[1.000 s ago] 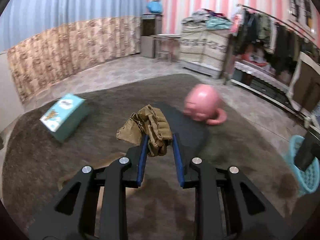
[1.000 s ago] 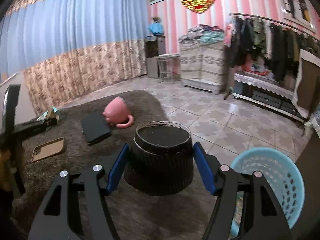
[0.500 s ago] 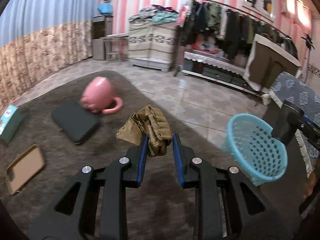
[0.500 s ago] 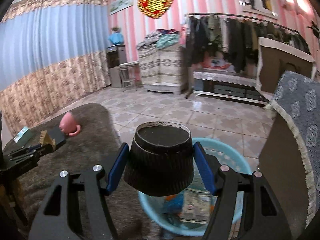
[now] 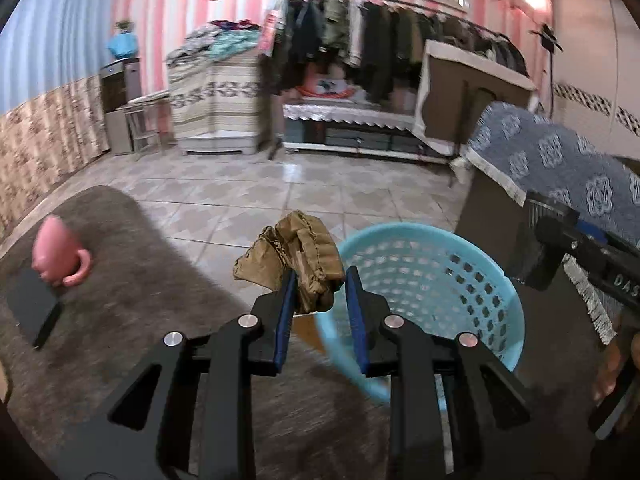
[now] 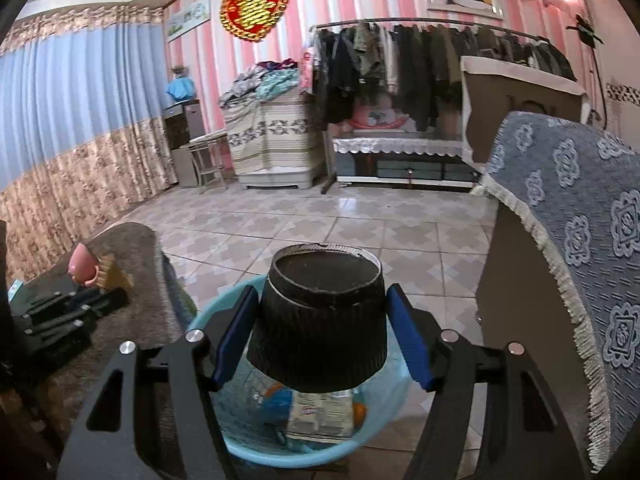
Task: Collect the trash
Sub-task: 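Carry the brown paper and black cup over the light-blue basket with both grippers, then open the left gripper to drop the brown paper while the right gripper releases the black cup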
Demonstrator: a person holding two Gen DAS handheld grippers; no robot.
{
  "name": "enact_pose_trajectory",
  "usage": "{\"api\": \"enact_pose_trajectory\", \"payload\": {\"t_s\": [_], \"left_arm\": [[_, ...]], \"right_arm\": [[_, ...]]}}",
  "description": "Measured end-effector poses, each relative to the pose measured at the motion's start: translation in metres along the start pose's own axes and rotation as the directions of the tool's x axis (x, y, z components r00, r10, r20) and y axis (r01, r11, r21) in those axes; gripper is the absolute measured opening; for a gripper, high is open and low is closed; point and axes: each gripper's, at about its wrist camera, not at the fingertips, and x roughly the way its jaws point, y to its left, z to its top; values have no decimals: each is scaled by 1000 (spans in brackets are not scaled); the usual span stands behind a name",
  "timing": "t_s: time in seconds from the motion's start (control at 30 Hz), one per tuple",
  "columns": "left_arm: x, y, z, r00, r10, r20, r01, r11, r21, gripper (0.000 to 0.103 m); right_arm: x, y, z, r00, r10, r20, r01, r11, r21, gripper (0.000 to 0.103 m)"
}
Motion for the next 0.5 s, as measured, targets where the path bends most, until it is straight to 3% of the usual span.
{"api": "enact_pose_trajectory", "payload": {"t_s": [0.3, 0.33, 0.37, 0.43, 0.5], "left_arm": [[49, -44, 11, 997, -65, -44, 68, 994, 86, 27], [52, -45, 13, 997, -58, -47, 62, 994, 91, 34], [55, -46, 15, 998, -44, -50, 49, 994, 98, 51], [54, -43, 17, 999, -27, -42, 31, 995, 96, 68], [49, -35, 20, 1000, -10, -21, 12, 996, 84, 76]], "right_arm": [[8, -28, -3, 1000, -24, -5, 24, 999, 31, 66], [8, -29, -4, 1000, -25, -6, 25, 999, 33, 66], [10, -30, -4, 1000, -25, -7, 26, 999, 34, 66], [12, -31, -5, 1000, -26, -10, 26, 999, 36, 66], [15, -32, -8, 1000, -26, -15, 27, 999, 36, 66]]}}
